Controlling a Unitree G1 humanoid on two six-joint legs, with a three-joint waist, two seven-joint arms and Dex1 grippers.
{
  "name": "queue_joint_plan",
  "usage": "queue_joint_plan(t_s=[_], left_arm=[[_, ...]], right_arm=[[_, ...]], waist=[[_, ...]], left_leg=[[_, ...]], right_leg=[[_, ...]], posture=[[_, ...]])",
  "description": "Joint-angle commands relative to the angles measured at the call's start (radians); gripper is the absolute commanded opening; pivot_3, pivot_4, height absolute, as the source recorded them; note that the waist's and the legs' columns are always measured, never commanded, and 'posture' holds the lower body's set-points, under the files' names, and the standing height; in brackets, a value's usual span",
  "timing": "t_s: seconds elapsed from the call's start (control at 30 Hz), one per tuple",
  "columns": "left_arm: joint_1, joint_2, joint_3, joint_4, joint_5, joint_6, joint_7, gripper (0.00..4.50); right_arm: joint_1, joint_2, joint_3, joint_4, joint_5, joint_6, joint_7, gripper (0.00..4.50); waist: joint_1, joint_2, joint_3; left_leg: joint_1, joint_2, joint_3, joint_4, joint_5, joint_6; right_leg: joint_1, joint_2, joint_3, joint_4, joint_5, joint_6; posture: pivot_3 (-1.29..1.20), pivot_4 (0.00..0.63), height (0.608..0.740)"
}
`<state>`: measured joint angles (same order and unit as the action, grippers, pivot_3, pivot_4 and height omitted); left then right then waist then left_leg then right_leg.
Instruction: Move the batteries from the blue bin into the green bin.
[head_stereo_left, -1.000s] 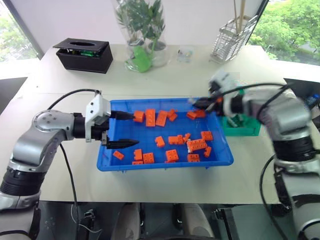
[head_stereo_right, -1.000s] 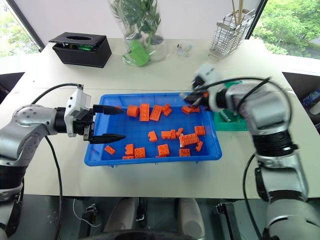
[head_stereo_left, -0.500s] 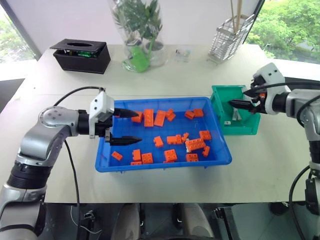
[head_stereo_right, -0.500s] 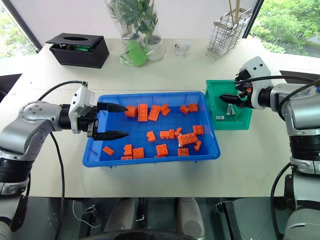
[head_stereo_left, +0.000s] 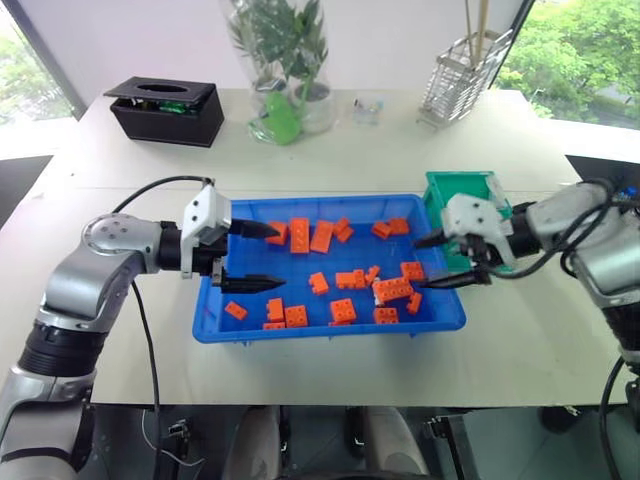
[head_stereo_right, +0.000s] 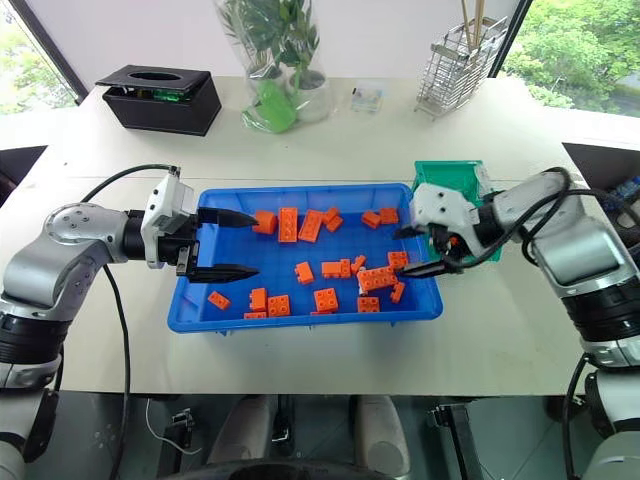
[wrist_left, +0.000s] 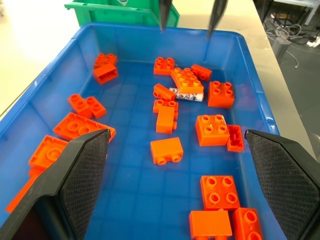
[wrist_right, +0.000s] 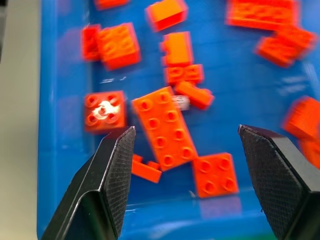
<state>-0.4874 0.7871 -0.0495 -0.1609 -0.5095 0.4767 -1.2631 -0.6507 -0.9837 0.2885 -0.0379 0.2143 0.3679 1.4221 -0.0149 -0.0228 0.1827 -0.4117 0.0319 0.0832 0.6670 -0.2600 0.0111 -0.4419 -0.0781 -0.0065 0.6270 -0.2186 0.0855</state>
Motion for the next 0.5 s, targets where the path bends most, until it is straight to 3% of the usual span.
queue_joint_plan(t_s=[0.03, 0.47, 0.5], left_arm=[[0.011, 0.022, 0.035, -0.046, -0.014, 0.007, 0.01, 4.5], [0.056, 0.029, 0.062, -0.103, -0.035, 0.035, 0.049, 4.5], [0.055, 0.029, 0.062, -0.104, -0.036, 0.036, 0.049, 4.5]], right_arm=[[-0.039, 0.043, 0.044, 0.04, -0.068, -0.084, 0.022, 3.37], [-0.055, 0.15, 0.131, 0.13, -0.201, -0.182, 0.043, 3.37], [-0.054, 0.152, 0.131, 0.134, -0.205, -0.184, 0.044, 3.14]], waist=[[-0.001, 0.0, 0.0], [0.003, 0.0, 0.0], [0.003, 0.0, 0.0]], left_leg=[[0.0, 0.0, 0.0, 0.0, 0.0, 0.0], [0.001, 0.0, 0.0, 0.001, 0.0, 0.0], [0.001, 0.0, 0.0, 0.001, 0.0, 0.0]], right_leg=[[0.0, 0.0, 0.0, 0.0, 0.0, 0.0], [0.001, 0.0, 0.0, 0.001, 0.0, 0.0], [0.0, 0.0, 0.0, 0.001, 0.0, 0.0]], posture=[[0.0, 0.15, 0.736], [0.0, 0.15, 0.736], [0.0, 0.15, 0.736]])
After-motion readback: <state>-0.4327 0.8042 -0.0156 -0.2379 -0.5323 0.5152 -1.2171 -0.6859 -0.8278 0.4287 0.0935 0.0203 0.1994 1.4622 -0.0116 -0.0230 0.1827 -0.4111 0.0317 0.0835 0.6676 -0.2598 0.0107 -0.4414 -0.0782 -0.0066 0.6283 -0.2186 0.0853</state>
